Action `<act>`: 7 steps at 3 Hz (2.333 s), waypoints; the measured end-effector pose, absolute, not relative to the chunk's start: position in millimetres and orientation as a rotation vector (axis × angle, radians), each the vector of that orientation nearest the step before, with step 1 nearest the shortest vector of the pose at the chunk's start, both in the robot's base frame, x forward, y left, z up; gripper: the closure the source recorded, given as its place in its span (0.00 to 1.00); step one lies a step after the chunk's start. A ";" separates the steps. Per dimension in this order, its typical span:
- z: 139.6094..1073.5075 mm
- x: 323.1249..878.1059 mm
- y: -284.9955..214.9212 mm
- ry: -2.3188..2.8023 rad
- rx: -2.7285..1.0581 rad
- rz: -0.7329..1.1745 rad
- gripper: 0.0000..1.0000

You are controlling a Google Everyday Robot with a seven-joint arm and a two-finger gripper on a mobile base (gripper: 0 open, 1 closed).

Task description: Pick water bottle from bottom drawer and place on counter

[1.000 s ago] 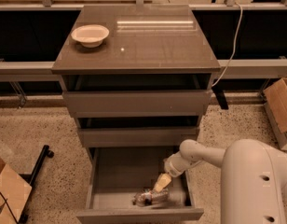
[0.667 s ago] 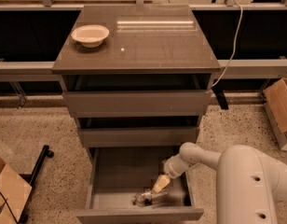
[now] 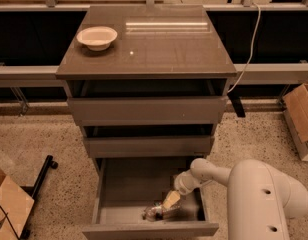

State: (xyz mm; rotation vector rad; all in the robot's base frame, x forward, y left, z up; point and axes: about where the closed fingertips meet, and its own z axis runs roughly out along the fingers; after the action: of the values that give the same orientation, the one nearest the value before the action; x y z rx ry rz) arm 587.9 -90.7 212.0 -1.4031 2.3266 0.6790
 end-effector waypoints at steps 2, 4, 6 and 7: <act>173.9 590.7 -85.5 2.341 -1.445 0.560 0.00; 120.7 581.9 -91.8 2.432 -1.475 0.531 0.14; 115.8 571.8 -91.3 2.451 -1.465 0.561 0.61; 116.2 571.8 -91.3 2.451 -1.465 0.561 0.84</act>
Offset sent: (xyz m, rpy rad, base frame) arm 0.0110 0.0036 -0.0660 -0.1368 -0.0781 0.0037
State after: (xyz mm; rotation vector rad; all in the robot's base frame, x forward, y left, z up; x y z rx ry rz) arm 571.8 -91.3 116.2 -1.4652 2.4506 0.5611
